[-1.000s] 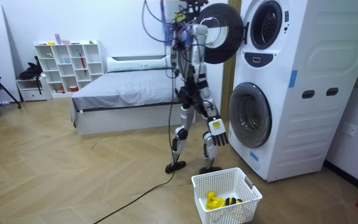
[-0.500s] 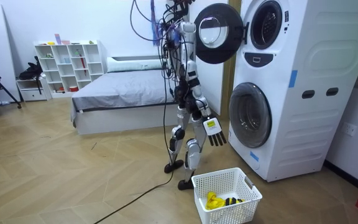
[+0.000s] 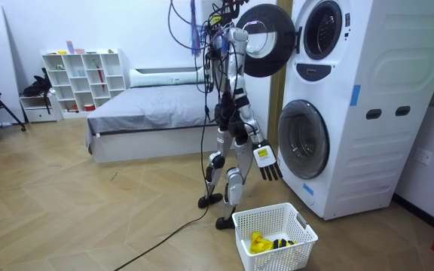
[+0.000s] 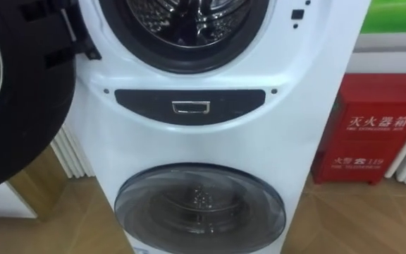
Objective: Pick clothes from washing machine
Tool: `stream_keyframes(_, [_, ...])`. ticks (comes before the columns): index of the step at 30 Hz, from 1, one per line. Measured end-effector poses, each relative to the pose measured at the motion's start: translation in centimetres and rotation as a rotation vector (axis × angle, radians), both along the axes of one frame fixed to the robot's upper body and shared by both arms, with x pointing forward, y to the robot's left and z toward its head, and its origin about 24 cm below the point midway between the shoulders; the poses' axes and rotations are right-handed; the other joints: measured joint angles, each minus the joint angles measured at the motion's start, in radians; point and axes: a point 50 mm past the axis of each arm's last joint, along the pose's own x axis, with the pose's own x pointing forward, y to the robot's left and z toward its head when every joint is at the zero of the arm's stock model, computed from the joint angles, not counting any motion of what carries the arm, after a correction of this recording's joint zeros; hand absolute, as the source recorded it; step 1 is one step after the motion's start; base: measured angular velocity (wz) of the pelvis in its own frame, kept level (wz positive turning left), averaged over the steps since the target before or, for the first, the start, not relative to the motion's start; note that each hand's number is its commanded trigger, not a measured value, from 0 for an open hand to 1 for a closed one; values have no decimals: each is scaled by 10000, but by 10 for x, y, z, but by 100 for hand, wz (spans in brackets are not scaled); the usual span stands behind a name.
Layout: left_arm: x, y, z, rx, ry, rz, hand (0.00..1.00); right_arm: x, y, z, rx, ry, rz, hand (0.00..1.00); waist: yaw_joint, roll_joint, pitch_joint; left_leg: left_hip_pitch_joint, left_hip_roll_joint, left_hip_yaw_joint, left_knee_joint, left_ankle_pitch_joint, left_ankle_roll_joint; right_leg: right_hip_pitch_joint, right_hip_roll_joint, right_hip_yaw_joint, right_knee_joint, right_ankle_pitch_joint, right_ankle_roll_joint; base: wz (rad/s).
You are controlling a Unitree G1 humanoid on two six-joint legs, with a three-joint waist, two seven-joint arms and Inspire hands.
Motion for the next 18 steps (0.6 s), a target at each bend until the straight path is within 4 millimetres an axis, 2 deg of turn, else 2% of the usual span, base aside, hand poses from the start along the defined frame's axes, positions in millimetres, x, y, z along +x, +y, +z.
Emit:
stream_keyframes(2, [11, 4, 15, 444, -314, -301, 0, -1, 0, 1, -18, 26, 69, 0, 156, 47, 0, -5, 0, -3, 6, 0, 0, -30, 0, -9, 5, 0, 0, -2])
stream_keyframes(5, [23, 9, 41, 1307, -768, -725, 0, 0, -3, 2, -193, 118, 378, 0, 312, 8, -9, -135, -1, -74, 7, 0, 0, -157, 8, -19, 19, 0, 0, 0])
stream_keyframes(9, [29, 20, 69, 2120, -1087, -891, 0, -12, -7, 5, -318, 231, 137, 0, 260, 40, -29, -197, 3, -253, 9, 0, 0, -146, 2, -108, 3, 0, 0, 10])
stream_keyframes(12, [41, 26, 93, 2664, -1395, -1068, 0, -18, -10, 5, -357, 380, -15, 0, 311, -21, -62, -198, 1, -297, 8, 0, 0, -127, -7, -140, 13, 0, 0, 5])
stream_keyframes(16, [43, 27, 97, 2597, -1174, -1283, 0, -20, -11, 7, -361, 355, 19, 0, 303, -37, -67, -201, -1, -318, 8, 0, 0, -126, -6, -128, 17, 12, 4, 2])
stream_keyframes(18, [51, 25, 102, 2645, -1055, -1388, 0, -17, -12, 8, -409, 270, 156, 0, 236, -74, -52, -284, 0, -454, 65, 0, 0, -134, -13, -145, 27, 29, 5, 14])
